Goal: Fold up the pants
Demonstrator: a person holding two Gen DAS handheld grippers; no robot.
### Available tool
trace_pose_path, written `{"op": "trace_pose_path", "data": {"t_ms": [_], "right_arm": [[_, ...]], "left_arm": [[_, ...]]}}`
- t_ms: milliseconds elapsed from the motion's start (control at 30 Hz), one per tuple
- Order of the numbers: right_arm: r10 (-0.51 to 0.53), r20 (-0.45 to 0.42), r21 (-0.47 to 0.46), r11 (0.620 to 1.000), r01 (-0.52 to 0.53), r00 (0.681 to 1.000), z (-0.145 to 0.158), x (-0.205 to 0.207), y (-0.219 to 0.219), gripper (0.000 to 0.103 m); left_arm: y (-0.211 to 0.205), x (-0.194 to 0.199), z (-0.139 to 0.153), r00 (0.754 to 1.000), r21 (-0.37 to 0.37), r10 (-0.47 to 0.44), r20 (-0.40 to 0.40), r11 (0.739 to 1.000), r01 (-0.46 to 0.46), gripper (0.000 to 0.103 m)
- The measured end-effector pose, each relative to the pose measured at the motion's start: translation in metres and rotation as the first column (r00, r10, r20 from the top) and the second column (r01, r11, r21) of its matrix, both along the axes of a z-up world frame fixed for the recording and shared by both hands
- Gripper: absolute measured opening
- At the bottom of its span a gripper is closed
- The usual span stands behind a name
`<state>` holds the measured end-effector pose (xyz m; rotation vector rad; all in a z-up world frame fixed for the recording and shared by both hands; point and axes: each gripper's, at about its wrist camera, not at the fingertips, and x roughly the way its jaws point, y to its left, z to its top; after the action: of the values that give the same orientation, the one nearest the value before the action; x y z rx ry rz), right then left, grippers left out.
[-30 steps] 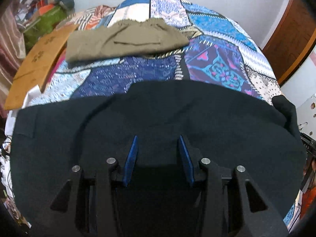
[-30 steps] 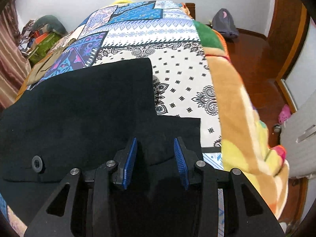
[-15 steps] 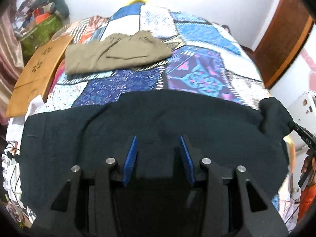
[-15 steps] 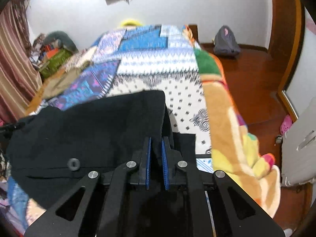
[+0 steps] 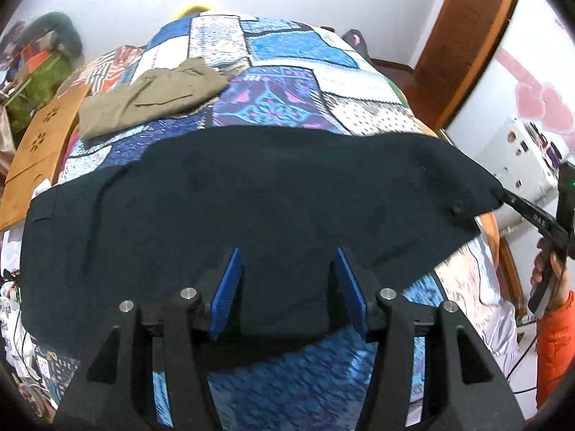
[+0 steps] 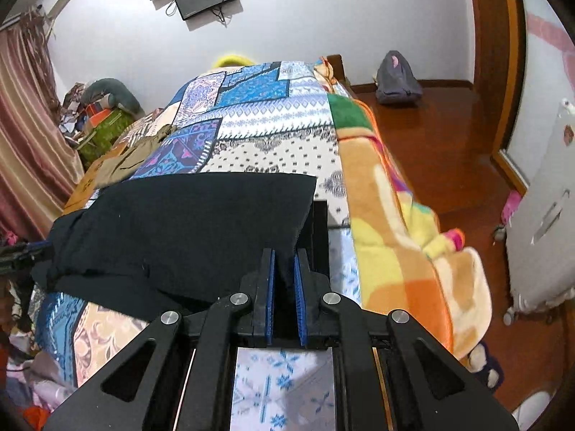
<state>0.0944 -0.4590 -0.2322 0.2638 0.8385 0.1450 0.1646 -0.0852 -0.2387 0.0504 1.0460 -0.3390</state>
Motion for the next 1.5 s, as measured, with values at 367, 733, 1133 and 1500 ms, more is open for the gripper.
{"op": "trace_pose_path", "data": {"t_ms": [367, 733, 1133, 1500], "right_arm": [[0.009, 0.002, 0.057, 0.998, -0.009, 1.0, -0.007, -0.007, -0.001, 0.009], [-0.01, 0.05, 0.033, 0.999, 0.008, 0.999, 0.007, -0.009, -0.009, 0.009], [-0.007, -0.039, 0.006, 1.0, 0.007, 0.999, -0.019, -0.017, -0.007, 0.009], [-0.03, -0.115, -0.096, 0.995, 0.019, 0.993, -0.039, -0.012, -0.004, 0.013]], "left_arm": [[-0.019, -0.01, -0.027, 0.999, 0.077, -0.029, 0.018, 0.997, 0.027, 0.056], [-0.024, -0.005, -0.004, 0.995, 0.05, -0.08, 0.067, 0.996, 0.077, 0.008], [-0.025, -0.019, -0.011, 0.996, 0.021, -0.085, 0.01, 0.996, 0.085, 0.011], [-0.015, -0.021, 0.02, 0.997, -0.008, -0.047, 0.059, 0.999, 0.047, 0.027]]}}
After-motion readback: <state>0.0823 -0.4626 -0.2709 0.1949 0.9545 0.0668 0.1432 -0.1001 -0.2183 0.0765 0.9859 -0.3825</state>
